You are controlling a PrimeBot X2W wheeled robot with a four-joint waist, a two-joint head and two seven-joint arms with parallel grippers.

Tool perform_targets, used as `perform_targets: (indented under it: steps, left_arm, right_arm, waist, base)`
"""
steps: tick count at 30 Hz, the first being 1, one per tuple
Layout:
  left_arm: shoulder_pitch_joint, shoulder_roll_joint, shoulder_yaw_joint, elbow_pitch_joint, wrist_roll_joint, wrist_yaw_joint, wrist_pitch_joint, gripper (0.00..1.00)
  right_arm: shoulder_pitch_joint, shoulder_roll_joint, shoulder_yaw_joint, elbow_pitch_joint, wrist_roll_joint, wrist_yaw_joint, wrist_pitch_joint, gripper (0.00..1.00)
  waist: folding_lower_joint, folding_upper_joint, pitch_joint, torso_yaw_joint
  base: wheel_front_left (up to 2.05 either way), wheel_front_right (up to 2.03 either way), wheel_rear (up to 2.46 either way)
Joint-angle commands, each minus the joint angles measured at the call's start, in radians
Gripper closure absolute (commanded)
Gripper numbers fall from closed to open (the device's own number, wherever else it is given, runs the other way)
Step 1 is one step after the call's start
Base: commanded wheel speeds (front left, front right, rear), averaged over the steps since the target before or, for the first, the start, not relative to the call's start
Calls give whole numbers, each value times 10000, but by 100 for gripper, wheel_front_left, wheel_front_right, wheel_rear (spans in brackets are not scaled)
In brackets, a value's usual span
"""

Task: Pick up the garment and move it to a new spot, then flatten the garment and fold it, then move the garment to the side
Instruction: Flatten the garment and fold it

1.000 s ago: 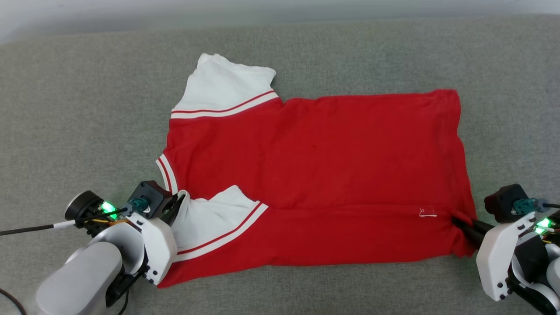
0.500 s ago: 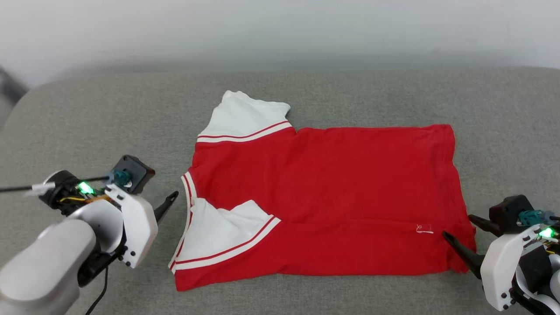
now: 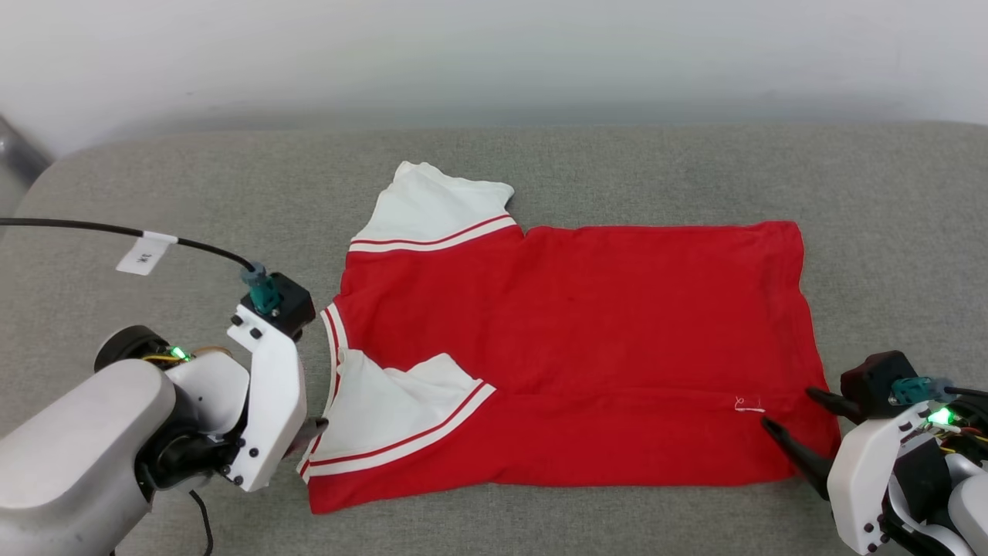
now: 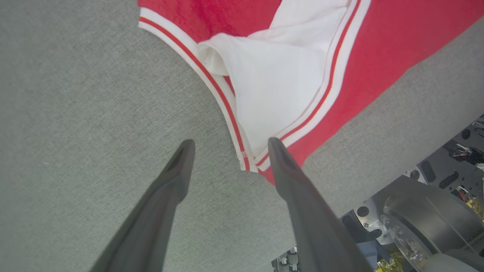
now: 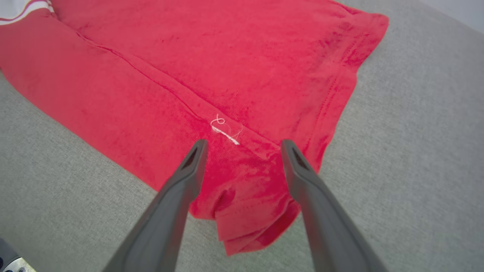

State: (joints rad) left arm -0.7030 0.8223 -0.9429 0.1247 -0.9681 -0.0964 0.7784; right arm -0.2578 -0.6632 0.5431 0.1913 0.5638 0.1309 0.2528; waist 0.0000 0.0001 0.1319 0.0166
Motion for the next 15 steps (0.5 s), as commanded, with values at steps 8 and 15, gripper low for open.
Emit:
perform_targets:
  steps: [8, 15]
  left_arm:
    - [134, -157, -537, 190, -224, 246, 1114, 0]
    - [589, -193, -930, 672, -206, 179, 1255, 0]
  right_arm:
    - [-522, 146, 389, 96, 68, -4, -17, 0]
    - [-910, 110, 588, 240, 69, -4, -109, 0]
  waist:
    - [0, -1, 550, -522]
    - [0, -1, 875, -827]
  base:
    - [0, 0, 0]
    - [0, 0, 0]
